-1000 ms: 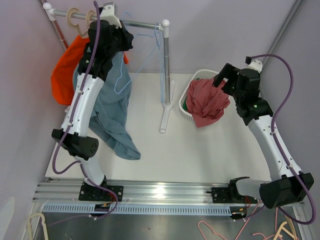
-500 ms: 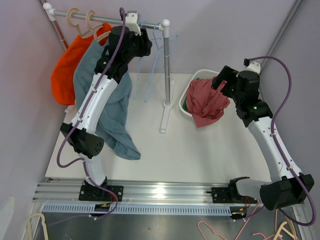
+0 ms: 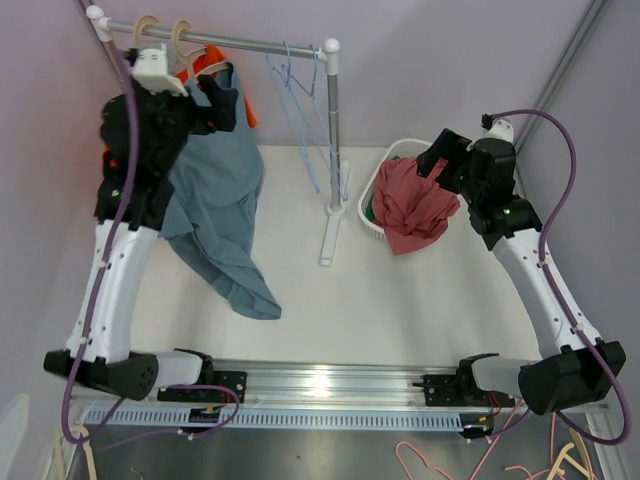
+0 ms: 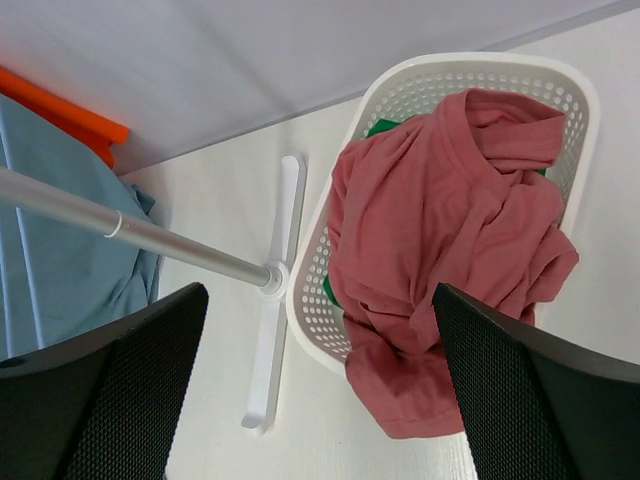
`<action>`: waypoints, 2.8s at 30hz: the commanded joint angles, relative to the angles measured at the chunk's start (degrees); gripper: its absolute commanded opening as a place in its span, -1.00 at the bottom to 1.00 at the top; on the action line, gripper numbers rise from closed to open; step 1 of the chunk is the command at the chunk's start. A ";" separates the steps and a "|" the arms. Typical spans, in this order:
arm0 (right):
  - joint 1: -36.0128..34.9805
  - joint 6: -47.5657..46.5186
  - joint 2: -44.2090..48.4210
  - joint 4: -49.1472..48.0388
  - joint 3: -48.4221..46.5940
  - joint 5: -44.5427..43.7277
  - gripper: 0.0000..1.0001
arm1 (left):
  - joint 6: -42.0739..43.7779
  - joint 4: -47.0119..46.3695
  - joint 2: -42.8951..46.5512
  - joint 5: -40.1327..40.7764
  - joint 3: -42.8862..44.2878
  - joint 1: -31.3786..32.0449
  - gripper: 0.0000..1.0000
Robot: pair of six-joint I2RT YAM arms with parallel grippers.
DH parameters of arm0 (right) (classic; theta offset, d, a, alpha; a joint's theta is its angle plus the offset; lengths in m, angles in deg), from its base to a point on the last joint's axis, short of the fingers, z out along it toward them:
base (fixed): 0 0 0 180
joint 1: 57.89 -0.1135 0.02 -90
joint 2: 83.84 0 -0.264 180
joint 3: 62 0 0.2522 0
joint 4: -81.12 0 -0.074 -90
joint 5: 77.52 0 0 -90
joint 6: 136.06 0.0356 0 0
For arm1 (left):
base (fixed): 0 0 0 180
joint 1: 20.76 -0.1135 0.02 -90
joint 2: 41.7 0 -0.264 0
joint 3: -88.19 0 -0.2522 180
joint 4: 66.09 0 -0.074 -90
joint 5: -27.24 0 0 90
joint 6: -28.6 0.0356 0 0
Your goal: Remove the t-shirt from the hanger
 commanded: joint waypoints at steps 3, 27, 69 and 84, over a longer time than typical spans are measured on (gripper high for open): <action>-0.91 1.05 -0.98 -2.38 -2.56 1.47 0.99 | -3.40 -2.77 3.51 -9.23 -1.81 -7.74 0.99; -0.92 0.43 -4.06 -3.61 -6.96 1.91 0.99 | -7.10 12.26 -27.24 -11.93 35.71 -19.09 0.37; -15.84 -18.19 -2.83 -14.67 -4.59 18.95 0.99 | -15.89 3.21 -7.66 2.90 18.16 -13.49 -0.99; -46.61 -24.26 -8.45 -30.13 -3.88 31.98 0.99 | -22.04 11.73 4.91 24.09 2.41 -2.22 -0.99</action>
